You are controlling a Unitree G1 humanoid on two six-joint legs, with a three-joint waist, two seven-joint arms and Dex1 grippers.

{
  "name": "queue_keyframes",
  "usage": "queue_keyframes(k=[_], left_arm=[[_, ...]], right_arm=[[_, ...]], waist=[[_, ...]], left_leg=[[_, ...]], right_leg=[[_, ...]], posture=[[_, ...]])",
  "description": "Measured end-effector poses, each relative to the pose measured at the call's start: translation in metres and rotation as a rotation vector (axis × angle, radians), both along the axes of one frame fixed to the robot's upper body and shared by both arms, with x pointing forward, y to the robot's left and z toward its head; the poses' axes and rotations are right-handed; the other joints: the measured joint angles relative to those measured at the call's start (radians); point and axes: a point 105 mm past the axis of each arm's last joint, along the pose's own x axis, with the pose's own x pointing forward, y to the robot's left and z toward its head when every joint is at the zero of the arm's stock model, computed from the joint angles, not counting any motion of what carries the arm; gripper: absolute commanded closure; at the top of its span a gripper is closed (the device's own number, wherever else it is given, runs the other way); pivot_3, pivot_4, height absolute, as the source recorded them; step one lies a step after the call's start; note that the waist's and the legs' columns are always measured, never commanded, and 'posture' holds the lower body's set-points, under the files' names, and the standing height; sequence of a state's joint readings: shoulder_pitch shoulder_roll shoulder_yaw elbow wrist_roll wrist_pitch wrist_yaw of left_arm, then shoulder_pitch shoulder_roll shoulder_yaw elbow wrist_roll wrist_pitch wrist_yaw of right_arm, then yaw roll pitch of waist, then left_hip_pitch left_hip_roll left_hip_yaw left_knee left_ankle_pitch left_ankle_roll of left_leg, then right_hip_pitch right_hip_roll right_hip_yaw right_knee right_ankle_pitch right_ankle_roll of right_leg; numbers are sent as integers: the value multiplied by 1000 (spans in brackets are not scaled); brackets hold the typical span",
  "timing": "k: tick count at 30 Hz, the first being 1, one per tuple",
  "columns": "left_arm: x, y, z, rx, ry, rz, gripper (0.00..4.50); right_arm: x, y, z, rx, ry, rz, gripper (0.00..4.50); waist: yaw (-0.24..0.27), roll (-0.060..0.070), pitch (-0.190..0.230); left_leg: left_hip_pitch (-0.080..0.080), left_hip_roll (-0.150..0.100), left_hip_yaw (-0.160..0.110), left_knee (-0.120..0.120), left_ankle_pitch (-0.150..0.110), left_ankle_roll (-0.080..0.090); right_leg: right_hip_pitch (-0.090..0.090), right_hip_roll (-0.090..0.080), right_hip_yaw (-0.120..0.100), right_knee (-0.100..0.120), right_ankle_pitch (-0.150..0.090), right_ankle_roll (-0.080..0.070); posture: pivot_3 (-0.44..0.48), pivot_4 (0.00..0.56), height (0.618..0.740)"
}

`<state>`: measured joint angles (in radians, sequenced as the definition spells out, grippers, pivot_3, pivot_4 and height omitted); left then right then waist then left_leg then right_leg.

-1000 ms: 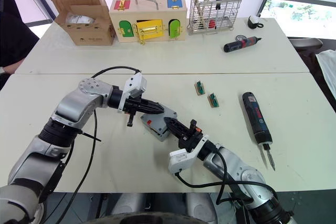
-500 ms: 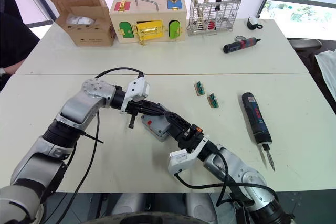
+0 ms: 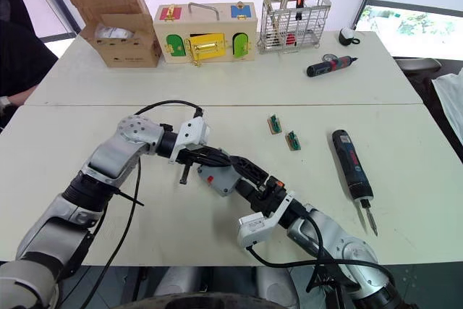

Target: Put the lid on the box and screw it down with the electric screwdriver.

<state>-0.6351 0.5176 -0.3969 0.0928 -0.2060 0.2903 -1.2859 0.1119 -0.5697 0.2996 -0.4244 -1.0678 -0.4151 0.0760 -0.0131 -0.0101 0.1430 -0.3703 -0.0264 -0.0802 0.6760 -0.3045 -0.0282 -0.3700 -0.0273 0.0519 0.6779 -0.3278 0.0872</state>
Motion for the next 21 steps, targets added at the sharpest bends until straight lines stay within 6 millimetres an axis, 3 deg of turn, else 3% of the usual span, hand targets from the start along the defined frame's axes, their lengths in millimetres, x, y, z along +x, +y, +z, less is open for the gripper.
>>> queue_keyframes(k=[21], left_arm=[[12, 6, 3, 6, -35, 54, 4308]], right_arm=[[7, 10, 5, -35, 1, 59, 40]], waist=[[-3, 0, 0]], left_leg=[[0, 0, -1, -2, 0, 0]], right_leg=[[-1, 0, 0, 0, 0, 0]], posture=[[0, 150, 740]])
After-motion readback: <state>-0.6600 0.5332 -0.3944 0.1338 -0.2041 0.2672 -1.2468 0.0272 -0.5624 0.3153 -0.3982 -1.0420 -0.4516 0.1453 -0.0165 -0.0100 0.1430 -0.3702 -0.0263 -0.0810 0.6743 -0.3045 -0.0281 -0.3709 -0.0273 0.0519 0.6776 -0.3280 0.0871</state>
